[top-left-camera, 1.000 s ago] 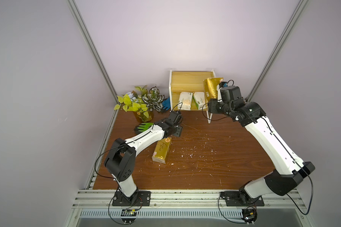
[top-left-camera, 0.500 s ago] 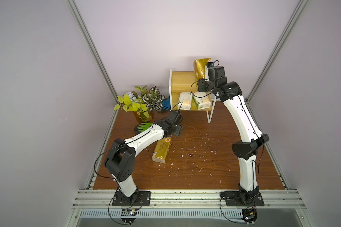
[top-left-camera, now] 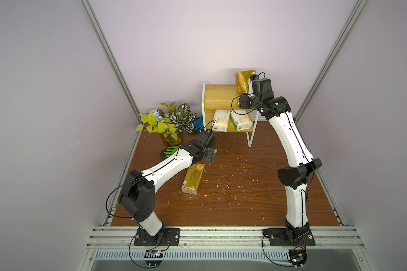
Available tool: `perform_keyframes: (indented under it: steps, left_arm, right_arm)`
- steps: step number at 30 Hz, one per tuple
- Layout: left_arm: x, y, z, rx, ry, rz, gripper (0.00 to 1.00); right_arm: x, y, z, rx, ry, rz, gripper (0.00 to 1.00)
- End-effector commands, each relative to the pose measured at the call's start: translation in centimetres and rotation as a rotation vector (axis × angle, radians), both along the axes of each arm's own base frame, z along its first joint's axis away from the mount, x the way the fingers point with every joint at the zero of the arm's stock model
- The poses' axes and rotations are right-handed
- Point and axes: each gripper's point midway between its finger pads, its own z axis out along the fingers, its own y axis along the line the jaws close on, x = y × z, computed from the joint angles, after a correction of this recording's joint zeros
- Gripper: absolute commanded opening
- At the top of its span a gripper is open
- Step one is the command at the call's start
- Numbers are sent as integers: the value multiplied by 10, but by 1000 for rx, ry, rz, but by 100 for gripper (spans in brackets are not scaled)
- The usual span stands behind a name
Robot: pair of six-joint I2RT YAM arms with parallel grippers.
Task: Place the tissue boxes on the shelf by color
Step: Place a box of tissues on the shelf.
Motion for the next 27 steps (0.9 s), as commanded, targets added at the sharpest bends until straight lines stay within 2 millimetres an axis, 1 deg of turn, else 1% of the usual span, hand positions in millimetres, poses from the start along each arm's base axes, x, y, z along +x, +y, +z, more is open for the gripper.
perform_keyframes:
  steps: [1, 2, 4, 5, 12, 18, 22, 25, 27]
  left_arm:
    - [2, 8, 21, -9, -38, 33, 90]
    - [3, 9, 23, -10, -44, 38, 92]
    - [2, 9, 23, -11, -42, 35, 100]
    - [2, 9, 24, -13, -41, 35, 100]
    - [1, 12, 20, -1, -38, 45, 100]
    - [0, 13, 18, 3, -34, 48, 100]
    - [0, 16, 18, 9, -39, 54, 100]
    - [0, 18, 20, 15, -49, 60, 100]
    - [0, 20, 20, 18, -50, 63, 100]
  right_arm:
    - [-8, 1, 30, 49, -72, 12, 62]
    - [-8, 1, 33, 50, -78, 14, 65]
    - [-10, 0, 39, 54, -93, 17, 71]
    - [-11, 0, 41, 56, -98, 21, 73]
    - [-15, 2, 51, 78, -117, 41, 79]
    - [-17, 5, 59, 117, -134, 47, 81]
    - [-20, 9, 70, 154, -159, 66, 81]
    - [-19, 14, 70, 172, -166, 85, 82]
    - [-18, 16, 66, 170, -157, 90, 86]
